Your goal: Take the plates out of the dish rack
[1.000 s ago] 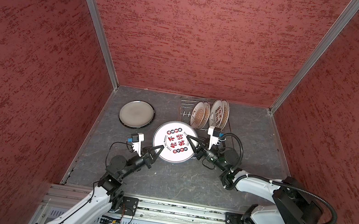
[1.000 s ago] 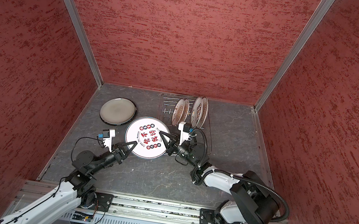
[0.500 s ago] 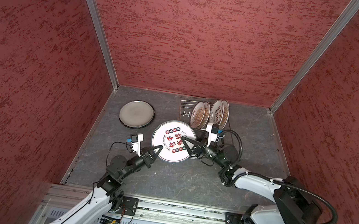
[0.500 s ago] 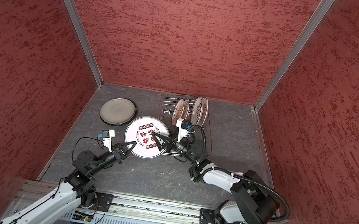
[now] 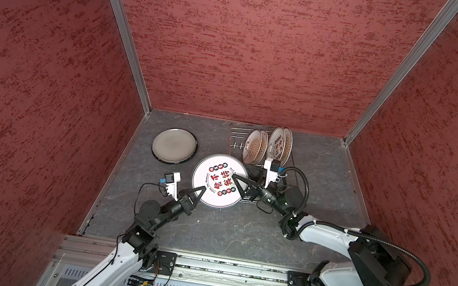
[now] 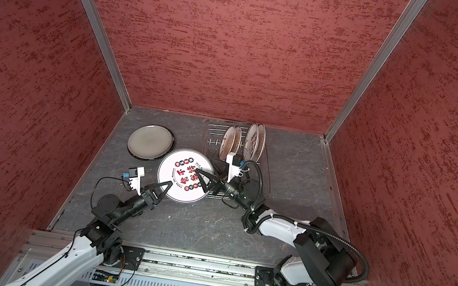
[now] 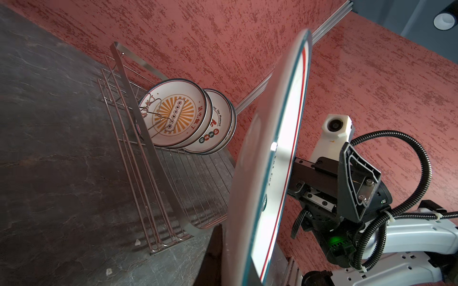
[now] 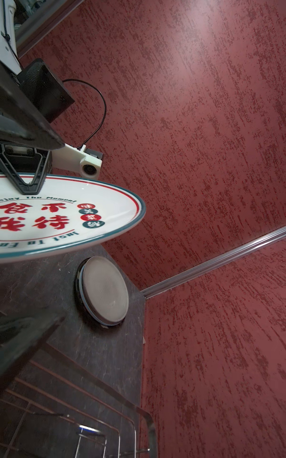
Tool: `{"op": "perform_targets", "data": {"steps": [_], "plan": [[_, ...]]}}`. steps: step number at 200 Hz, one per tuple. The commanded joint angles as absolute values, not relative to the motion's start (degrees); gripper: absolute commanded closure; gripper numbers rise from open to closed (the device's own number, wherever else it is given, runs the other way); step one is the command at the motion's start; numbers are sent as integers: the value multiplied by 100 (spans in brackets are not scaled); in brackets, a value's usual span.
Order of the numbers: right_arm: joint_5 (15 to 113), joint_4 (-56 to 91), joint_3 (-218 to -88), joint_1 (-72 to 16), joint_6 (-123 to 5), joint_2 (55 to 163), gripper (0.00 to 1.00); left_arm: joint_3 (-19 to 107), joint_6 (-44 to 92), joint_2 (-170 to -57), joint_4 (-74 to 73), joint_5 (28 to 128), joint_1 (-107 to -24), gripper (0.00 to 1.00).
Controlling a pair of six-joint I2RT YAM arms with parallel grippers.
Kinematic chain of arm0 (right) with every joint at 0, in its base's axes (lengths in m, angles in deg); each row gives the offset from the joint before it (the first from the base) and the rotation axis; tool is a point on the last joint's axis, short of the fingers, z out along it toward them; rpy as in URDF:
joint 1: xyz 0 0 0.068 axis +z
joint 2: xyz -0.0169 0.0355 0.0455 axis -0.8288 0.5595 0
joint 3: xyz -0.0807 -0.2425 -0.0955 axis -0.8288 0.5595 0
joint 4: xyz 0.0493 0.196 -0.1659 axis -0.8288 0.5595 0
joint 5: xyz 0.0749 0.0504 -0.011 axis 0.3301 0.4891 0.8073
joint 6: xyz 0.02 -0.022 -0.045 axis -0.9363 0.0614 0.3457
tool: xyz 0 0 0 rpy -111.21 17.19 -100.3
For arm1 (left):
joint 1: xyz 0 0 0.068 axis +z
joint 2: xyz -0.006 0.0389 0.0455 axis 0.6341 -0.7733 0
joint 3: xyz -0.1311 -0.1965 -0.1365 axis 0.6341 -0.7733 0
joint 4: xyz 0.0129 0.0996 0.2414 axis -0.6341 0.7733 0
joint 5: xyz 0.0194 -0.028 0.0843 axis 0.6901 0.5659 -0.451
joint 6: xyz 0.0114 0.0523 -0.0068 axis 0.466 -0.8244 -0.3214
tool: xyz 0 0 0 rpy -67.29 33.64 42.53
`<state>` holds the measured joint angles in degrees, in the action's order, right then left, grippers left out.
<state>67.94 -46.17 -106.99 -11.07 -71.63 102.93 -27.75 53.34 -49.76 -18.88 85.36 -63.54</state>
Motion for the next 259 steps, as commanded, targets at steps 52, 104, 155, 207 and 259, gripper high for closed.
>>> {"op": "perform_targets", "data": {"steps": [52,104,155,207,259], "plan": [[6551,-4549,-10769,-1080,-6935,10229,1,-2892,6050,-3851,-637,8376,-5358,100],[6847,-3793,-11393,-1041,-6704,10645,1,-2861,6391,-3856,-144,8266,-4864,100],[6865,-3042,-11980,-922,-6477,10984,1,-2840,6617,-4179,-6,7927,-4841,100],[6786,-2706,-12254,-870,-6399,11179,1,-2368,6744,-5211,425,7726,-4820,100],[6683,-2558,-12328,-843,-6352,11269,1,-2107,6955,-6566,-13,7980,-4798,100]]}}
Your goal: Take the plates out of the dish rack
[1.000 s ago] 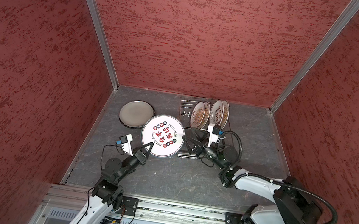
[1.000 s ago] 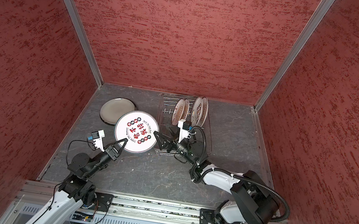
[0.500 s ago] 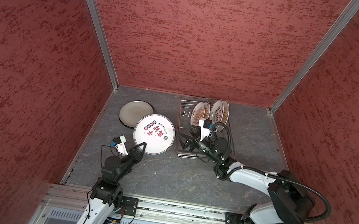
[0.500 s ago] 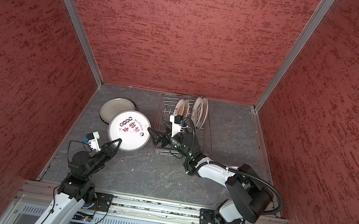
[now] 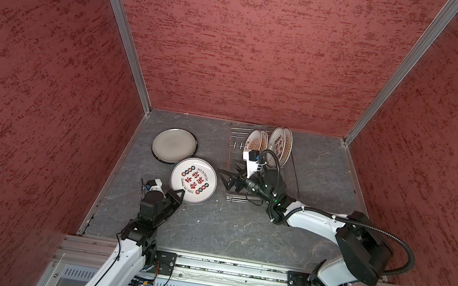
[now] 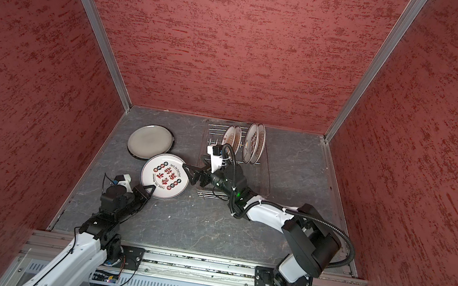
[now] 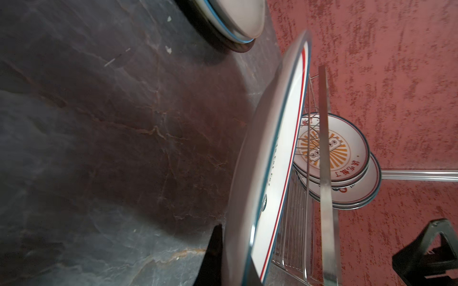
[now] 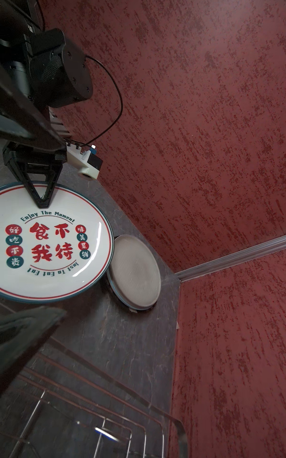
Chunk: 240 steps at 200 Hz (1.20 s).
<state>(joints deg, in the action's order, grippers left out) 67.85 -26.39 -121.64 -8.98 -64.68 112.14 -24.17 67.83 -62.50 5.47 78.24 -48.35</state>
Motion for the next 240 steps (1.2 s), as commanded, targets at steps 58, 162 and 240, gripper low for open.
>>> {"op": "perform_targets", "data": {"steps": [58,162,240], "plan": [[6618,-2230,-12501,-817,-6243,11363,1,-1843,7169,-7219,141,7997,-4811,100],[6219,-1339,-13026,-729,-6153,11691,1,-1458,7397,-8447,119,8443,-4788,100],[6224,-1164,-13184,-694,-6106,11819,2,-1296,7521,-9429,-285,8387,-4779,96]]}}
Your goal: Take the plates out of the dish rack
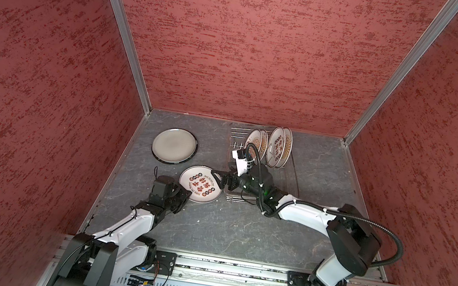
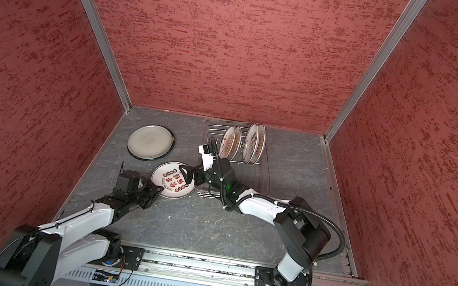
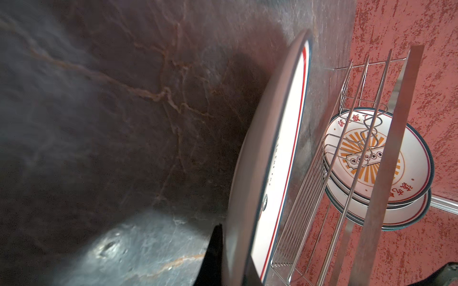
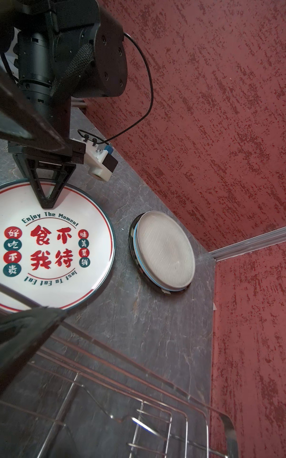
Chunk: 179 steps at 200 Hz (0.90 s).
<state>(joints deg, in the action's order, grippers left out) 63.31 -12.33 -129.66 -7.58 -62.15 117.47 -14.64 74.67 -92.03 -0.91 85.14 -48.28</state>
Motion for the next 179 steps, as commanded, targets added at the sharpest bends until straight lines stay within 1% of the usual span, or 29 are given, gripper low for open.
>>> {"op": "perform_targets", "data": {"steps": [1,25,33,46,74,103,111,116,127,132,161,179], "plan": [[6228,-1167,-13182,-694,-6105,11816,2,-1288,7522,-9444,-286,8372,-4784,96],[6193,-1111,-13216,-685,-6073,11841,2,-1257,7564,-9633,-312,8094,-4790,93],[6174,-1108,-13215,-685,-6059,11841,2,-1274,7574,-9643,-336,8002,-4788,90],[6144,-1099,-13208,-683,-6041,11841,2,-1271,7583,-9643,-323,7889,-4788,83],[6093,-1087,-13218,-676,-6016,11832,2,-1244,7568,-9784,-405,7964,-4788,81],[6113,-1090,-13222,-676,-6007,11815,2,-1177,7564,-10048,-507,8041,-4788,74],[6103,-1081,-13224,-672,-6007,11808,2,-1166,7563,-10090,-508,8036,-4788,71],[6101,-1079,-13221,-676,-6007,11806,2,-1161,7565,-10106,-499,8008,-4788,65],[6093,-1073,-13216,-676,-5998,11789,2,-1157,7576,-10104,-491,7934,-4788,62],[6093,-1064,-13221,-676,-5998,11785,2,-1161,7583,-10096,-482,7913,-4788,58],[6084,-1057,-13206,-674,-5985,11770,2,-1209,7593,-9950,-420,7743,-4785,48],[6087,-1081,-13191,-667,-5990,11772,2,-1237,7592,-9776,-288,7601,-4782,40]]}}
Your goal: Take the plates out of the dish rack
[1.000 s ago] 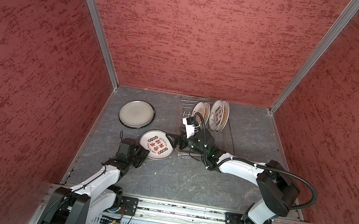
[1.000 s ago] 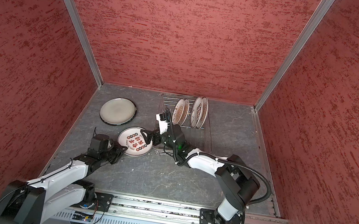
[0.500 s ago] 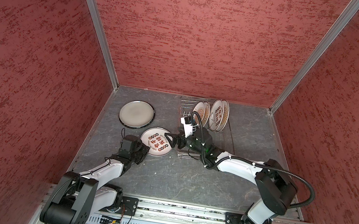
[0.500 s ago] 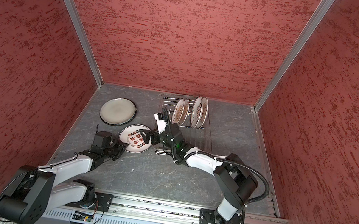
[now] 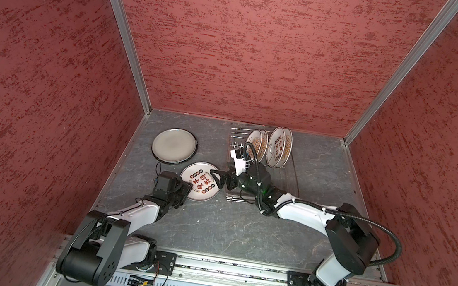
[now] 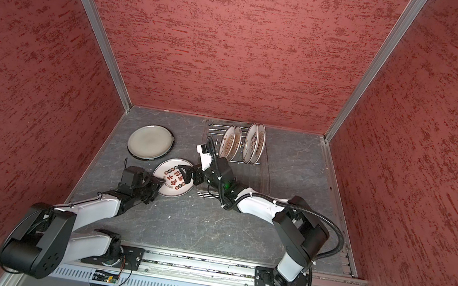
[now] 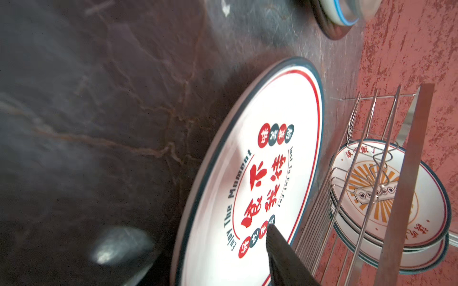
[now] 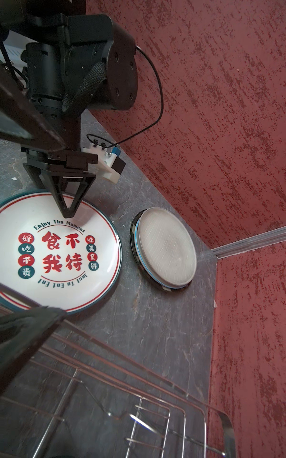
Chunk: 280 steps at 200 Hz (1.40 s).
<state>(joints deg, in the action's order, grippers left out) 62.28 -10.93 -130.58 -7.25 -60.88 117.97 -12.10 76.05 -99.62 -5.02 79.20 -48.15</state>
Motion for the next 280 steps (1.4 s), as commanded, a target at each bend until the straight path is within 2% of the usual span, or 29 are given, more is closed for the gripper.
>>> {"op": "perform_targets", "data": {"steps": [1,33,66,93,125,155,187,246,265,280], "plan": [[6085,-1081,-13190,-667,-5990,11771,2,-1245,7592,-9762,-284,7592,-4781,39],[6071,-1113,-13165,-667,-5998,11795,2,-1348,7702,-9382,14,7271,-4775,14],[6058,-1149,-13132,-667,-6007,11741,2,-1468,7728,-8905,228,6999,-4767,0],[5956,-1379,-12912,-667,-6037,11517,1,-1706,7486,-8303,79,6870,-4778,1],[5076,-1614,-12534,-680,-6258,11126,1,-2094,6957,-7325,-400,7104,-4788,1],[4821,-2191,-12112,-762,-6328,10855,1,-2234,6419,-6130,-316,7451,-4998,1],[4360,-1879,-12075,-899,-6619,10643,1,-2468,5586,-5242,-897,8174,-5336,1],[3549,-1448,-11873,-1117,-6404,10163,1,-2624,4863,-5108,-1532,8452,-5934,1],[3188,-1491,-11767,-1459,-6290,10023,5,-2606,4818,-5299,-1714,8553,-6007,1],[3397,-1314,-11799,-1860,-6298,9937,6,-2609,4818,-5490,-1913,8603,-6059,1]]}}
